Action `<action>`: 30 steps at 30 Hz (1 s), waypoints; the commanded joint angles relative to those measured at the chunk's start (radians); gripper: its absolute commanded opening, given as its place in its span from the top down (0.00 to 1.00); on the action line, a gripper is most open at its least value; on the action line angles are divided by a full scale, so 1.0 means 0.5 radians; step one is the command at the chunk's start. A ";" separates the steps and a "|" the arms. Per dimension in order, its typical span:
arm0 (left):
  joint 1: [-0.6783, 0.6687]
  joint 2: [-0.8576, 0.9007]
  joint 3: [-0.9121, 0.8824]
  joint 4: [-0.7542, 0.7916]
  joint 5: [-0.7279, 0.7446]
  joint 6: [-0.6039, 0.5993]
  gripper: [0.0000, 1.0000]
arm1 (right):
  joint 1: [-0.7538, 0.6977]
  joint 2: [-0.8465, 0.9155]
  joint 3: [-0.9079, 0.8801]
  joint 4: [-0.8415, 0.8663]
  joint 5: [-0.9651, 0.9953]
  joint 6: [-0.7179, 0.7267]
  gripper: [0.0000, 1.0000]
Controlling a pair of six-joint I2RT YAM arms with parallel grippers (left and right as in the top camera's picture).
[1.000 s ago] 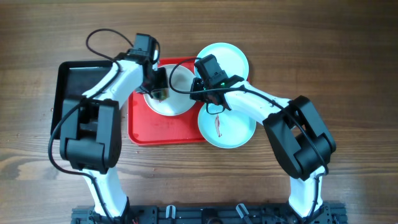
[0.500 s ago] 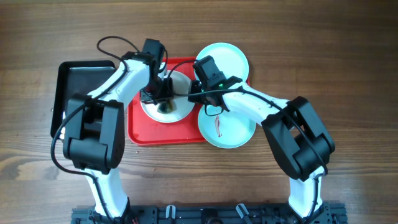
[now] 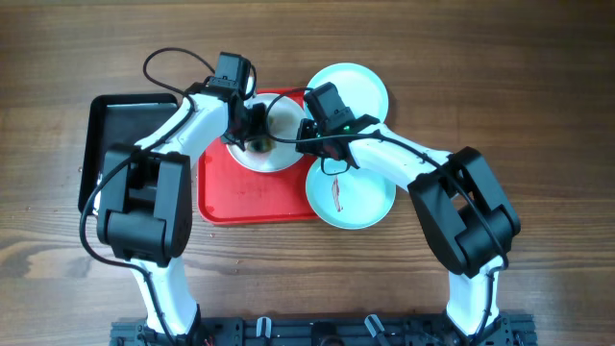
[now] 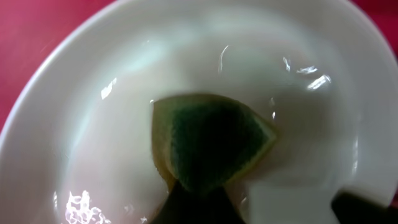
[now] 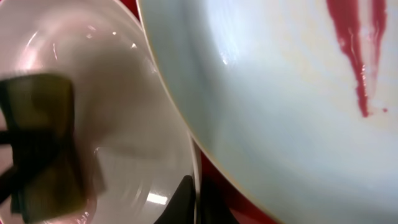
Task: Clean dirty plates on tray and stack at the side
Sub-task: 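Scrub the white plate with the sponge in the left gripper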
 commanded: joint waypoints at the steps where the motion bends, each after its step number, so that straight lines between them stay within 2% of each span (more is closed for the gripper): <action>1: -0.002 0.114 -0.043 0.211 -0.040 0.019 0.96 | 0.038 0.049 -0.031 -0.046 -0.037 -0.055 0.96; 4: 0.000 0.114 -0.043 0.225 -0.367 0.017 0.96 | 0.038 0.049 -0.031 -0.046 -0.037 -0.055 0.96; 8: 0.002 0.114 -0.043 -0.045 -0.820 -0.136 0.96 | 0.038 0.049 -0.031 -0.043 -0.038 -0.055 0.96; 10: 0.010 0.114 -0.043 -0.227 -0.933 -0.181 0.96 | 0.041 0.049 -0.031 -0.035 -0.063 -0.068 0.96; 12: 0.027 0.114 -0.043 -0.378 -0.923 -0.177 0.96 | 0.047 0.049 -0.031 -0.020 -0.085 -0.083 0.96; 13: 0.044 0.113 -0.042 -0.462 -0.891 -0.164 0.96 | 0.047 0.049 -0.031 0.000 -0.109 -0.124 0.96; 15: 0.069 0.110 -0.042 -0.622 -0.635 0.059 0.96 | 0.047 0.049 -0.031 0.002 -0.114 -0.123 0.96; 17: 0.072 0.111 -0.042 -0.771 -0.230 0.324 0.96 | 0.047 0.049 -0.031 0.008 -0.114 -0.122 0.95; 18: 0.063 0.111 -0.042 -0.835 0.072 0.486 0.96 | 0.047 0.049 -0.031 0.014 -0.114 -0.122 0.96; 20: 0.043 0.111 -0.043 -0.852 0.298 0.649 0.96 | 0.047 0.049 -0.031 0.021 -0.114 -0.121 0.96; 23: -0.043 0.111 -0.043 -0.845 0.334 0.882 0.96 | 0.047 0.049 -0.031 0.018 -0.122 -0.123 0.96; 26: -0.073 0.113 -0.043 -0.847 0.227 0.830 0.96 | 0.047 0.049 -0.031 0.018 -0.121 -0.123 0.96; 30: -0.074 0.113 -0.043 -0.865 0.320 0.783 0.96 | 0.047 0.049 -0.031 0.021 -0.122 -0.122 0.96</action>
